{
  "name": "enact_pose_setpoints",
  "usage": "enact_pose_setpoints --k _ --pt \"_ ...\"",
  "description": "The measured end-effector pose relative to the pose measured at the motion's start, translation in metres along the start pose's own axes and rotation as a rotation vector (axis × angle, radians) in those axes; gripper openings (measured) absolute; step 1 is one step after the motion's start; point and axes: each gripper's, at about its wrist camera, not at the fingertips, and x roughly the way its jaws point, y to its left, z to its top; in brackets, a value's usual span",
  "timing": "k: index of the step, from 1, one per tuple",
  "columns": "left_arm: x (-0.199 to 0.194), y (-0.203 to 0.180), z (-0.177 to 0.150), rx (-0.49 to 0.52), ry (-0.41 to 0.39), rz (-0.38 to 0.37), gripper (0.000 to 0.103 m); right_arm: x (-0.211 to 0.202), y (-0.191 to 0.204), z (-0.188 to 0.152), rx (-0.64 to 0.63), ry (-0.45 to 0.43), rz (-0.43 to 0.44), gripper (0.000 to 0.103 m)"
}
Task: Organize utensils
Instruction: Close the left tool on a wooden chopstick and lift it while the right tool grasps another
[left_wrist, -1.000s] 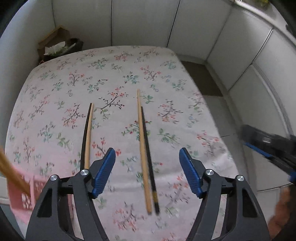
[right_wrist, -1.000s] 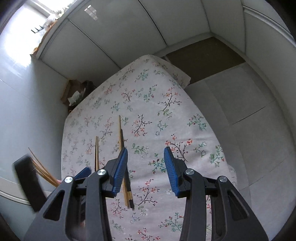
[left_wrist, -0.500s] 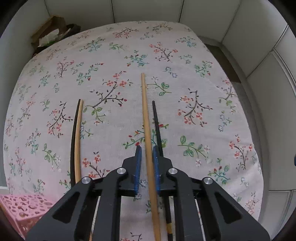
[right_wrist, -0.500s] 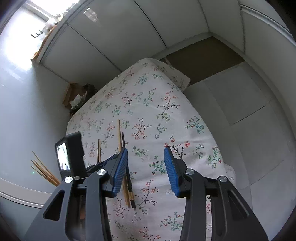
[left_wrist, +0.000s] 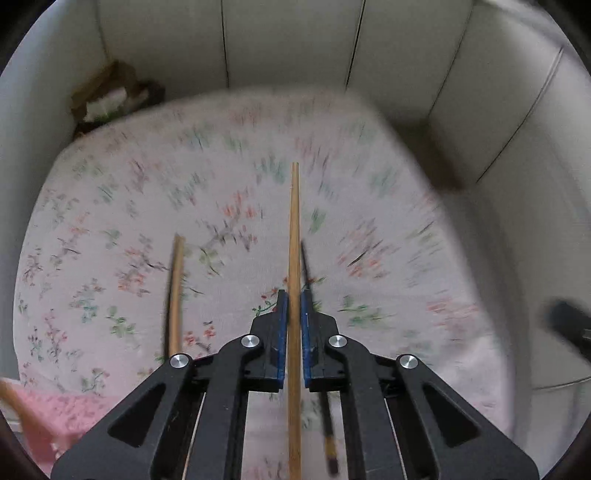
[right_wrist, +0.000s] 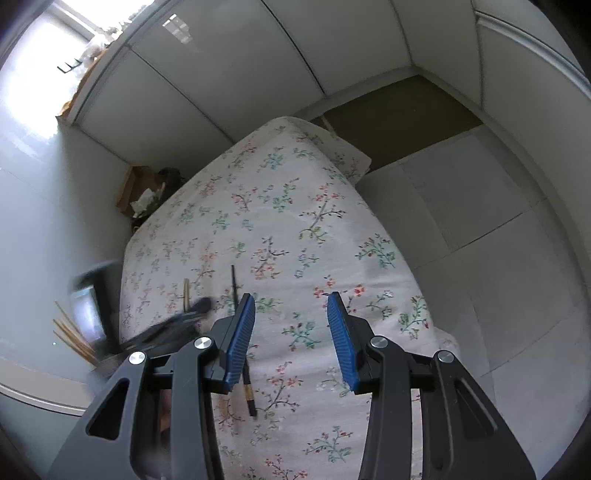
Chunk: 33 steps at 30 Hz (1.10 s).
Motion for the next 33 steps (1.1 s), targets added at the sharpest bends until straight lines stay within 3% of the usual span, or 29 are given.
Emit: enact_pose_setpoints --k 5,9,11,15,18,20,26,31,33 --pt "-0.113 0.016 -0.016 -0.069 -0.239 -0.104 0.006 0.027 0.031 -0.014 -0.074 0.061 0.044 0.041" --pt "-0.185 0.034 -0.043 -0.117 -0.421 -0.090 0.006 0.057 0.075 -0.036 -0.148 0.158 0.145 0.041" --pt "-0.204 0.049 -0.055 -0.164 -0.472 -0.075 0.006 0.069 0.093 -0.045 -0.185 0.184 0.159 0.041" --pt "-0.217 0.080 -0.073 -0.268 -0.512 -0.105 0.006 0.110 0.128 -0.069 -0.267 0.258 0.139 0.034" --pt "-0.220 0.081 -0.075 -0.235 -0.547 -0.050 0.006 0.137 0.137 -0.080 -0.276 0.292 0.094 0.028" --pt "-0.226 0.084 -0.079 -0.234 -0.568 -0.068 0.006 0.149 0.140 -0.083 -0.244 0.305 0.107 0.025" --pt "-0.243 0.105 -0.088 -0.225 -0.625 -0.061 0.006 0.160 0.155 -0.084 -0.263 0.278 0.107 0.020" --pt "-0.240 0.122 -0.091 -0.258 -0.630 -0.080 0.006 0.172 0.172 -0.090 -0.366 0.241 0.038 0.018" --pt "-0.240 0.128 -0.093 -0.267 -0.635 -0.080 0.006 0.172 0.178 -0.092 -0.402 0.244 0.018 0.009"
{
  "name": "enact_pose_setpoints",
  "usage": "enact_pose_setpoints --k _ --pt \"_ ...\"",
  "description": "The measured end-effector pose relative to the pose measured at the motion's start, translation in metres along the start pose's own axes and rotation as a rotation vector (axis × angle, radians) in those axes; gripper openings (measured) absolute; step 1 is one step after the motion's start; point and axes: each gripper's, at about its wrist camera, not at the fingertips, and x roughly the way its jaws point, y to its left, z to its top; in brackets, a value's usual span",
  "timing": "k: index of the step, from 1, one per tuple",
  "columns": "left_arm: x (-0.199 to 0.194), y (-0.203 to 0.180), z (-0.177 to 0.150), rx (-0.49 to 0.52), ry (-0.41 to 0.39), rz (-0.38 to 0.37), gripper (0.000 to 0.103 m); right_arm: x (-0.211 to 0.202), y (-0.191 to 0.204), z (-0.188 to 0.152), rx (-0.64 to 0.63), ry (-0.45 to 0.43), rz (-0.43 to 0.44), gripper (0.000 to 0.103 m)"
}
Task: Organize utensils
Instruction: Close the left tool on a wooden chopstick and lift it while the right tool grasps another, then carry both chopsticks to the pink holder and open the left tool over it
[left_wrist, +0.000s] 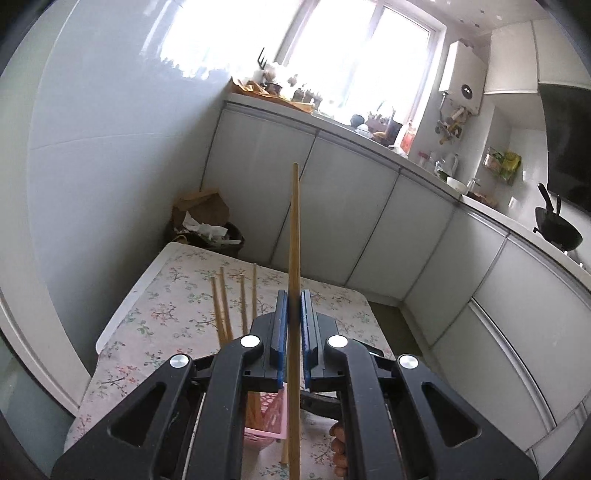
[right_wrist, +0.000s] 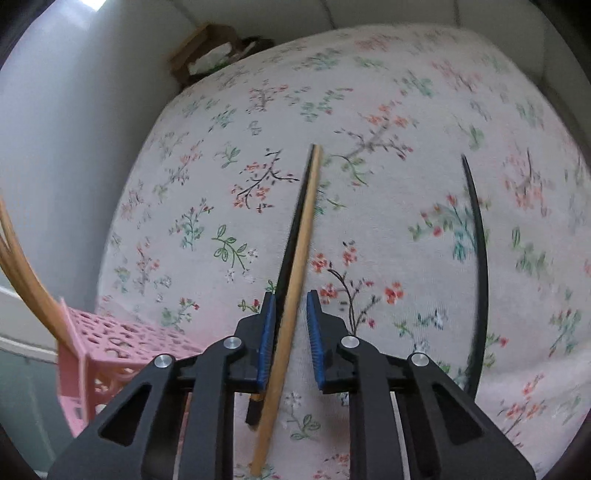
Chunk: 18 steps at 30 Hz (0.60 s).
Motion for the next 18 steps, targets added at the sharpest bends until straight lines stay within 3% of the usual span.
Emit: enact_pose_setpoints --k 3,8,18 --pt "-0.003 0.009 0.001 -0.023 -0.005 -0.004 0.006 -0.003 -0.002 -0.001 0.005 0.012 -0.058 0.008" --pt "-0.005 0.014 0.002 -0.031 -0.013 -0.003 0.006 -0.024 -0.019 -0.006 0.018 -0.038 -0.030 0.007" --pt "-0.006 0.017 0.000 -0.051 -0.054 -0.005 0.006 -0.136 -0.032 0.004 0.048 -0.395 0.104 0.007"
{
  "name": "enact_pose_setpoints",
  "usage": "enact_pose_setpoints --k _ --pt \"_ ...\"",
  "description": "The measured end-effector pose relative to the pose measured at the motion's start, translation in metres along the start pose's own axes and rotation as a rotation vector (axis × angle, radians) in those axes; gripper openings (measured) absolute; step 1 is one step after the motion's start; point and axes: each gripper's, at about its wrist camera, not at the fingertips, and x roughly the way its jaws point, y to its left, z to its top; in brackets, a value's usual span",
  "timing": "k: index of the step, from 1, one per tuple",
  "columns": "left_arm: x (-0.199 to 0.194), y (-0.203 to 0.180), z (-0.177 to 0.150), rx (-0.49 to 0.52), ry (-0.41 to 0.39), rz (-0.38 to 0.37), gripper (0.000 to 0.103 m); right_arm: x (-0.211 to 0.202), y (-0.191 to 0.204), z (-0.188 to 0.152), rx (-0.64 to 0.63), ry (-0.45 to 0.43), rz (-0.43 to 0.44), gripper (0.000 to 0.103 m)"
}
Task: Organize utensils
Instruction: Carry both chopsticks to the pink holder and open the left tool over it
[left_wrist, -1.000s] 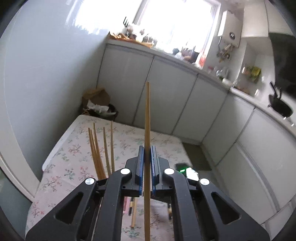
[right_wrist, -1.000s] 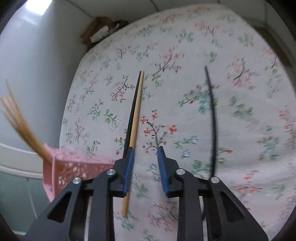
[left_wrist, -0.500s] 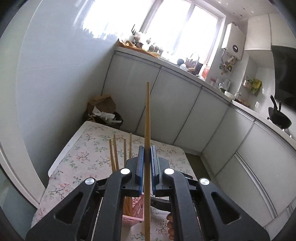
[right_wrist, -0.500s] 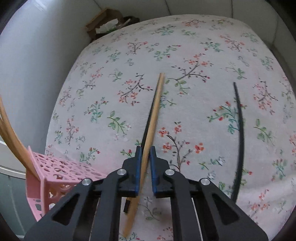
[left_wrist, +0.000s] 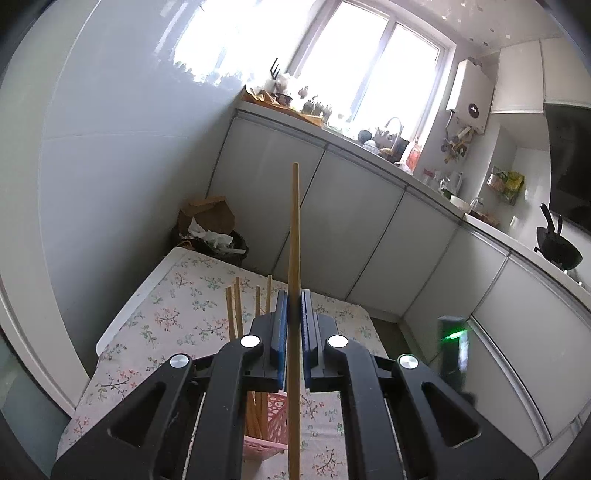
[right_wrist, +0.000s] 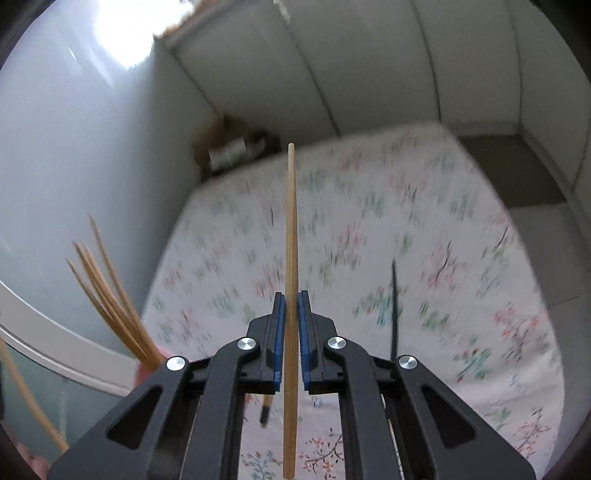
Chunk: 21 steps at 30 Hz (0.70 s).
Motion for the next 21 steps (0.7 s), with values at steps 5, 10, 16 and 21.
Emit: enact_pose_setpoints --k 5,10,16,21 --pt "0.002 0.001 -0.003 0.007 -0.017 0.008 0.006 -0.044 0.018 0.009 -0.047 -0.182 0.113 0.007" --pt "0.007 0.002 -0.005 0.013 -0.054 0.015 0.006 -0.072 0.043 0.007 -0.089 -0.340 0.200 0.007" --pt "0.016 0.006 -0.011 0.028 -0.104 0.033 0.006 -0.078 0.062 0.000 -0.119 -0.413 0.238 0.007" --pt "0.025 0.008 -0.015 0.034 -0.130 0.048 0.006 -0.078 0.070 -0.005 -0.135 -0.422 0.252 0.007"
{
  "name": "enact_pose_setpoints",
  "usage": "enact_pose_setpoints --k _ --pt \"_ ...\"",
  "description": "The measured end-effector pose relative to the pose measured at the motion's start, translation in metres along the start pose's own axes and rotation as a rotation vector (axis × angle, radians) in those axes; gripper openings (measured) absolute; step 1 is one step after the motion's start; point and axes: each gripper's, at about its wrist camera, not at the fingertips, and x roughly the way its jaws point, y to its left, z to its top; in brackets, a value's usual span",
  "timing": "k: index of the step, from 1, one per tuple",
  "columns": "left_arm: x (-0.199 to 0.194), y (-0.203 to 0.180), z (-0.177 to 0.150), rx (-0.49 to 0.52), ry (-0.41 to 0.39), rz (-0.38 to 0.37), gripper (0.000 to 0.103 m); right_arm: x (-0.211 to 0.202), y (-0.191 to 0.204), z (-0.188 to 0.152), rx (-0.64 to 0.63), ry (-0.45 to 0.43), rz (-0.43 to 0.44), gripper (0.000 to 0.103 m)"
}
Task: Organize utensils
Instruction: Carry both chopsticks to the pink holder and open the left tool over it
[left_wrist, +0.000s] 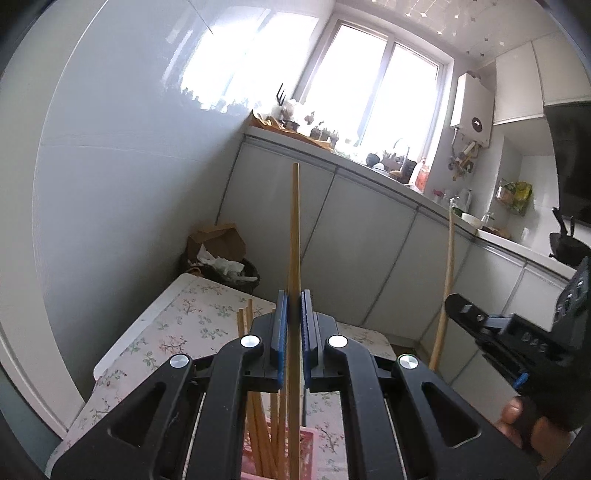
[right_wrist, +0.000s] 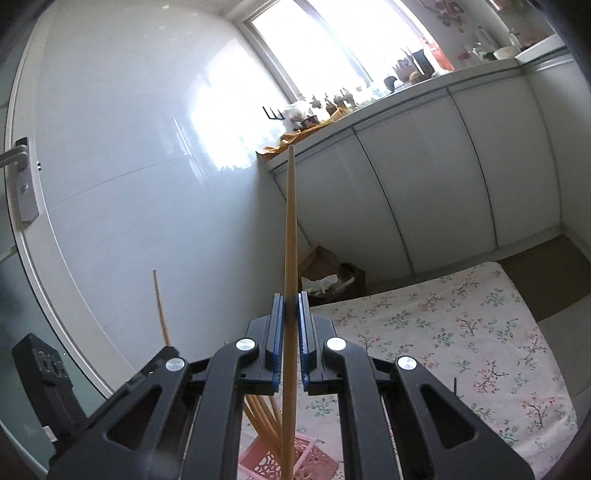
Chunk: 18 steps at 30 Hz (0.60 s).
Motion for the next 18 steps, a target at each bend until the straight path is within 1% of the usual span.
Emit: enact_pose_setpoints --k 5,10,18 --pt "0.008 -0.004 -0.007 0.032 -0.021 0.017 0.006 -0.001 0.003 -0.001 -0.010 -0.003 0.005 0.007" --pt "0.016 -0.005 -0.015 0.047 -0.013 0.041 0.006 0.000 0.009 -0.005 -0.030 -0.002 0.000 0.008" --pt "0.024 0.002 -0.026 0.058 -0.026 0.060 0.006 0.004 0.013 -0.008 -0.046 0.004 -0.009 0.008"
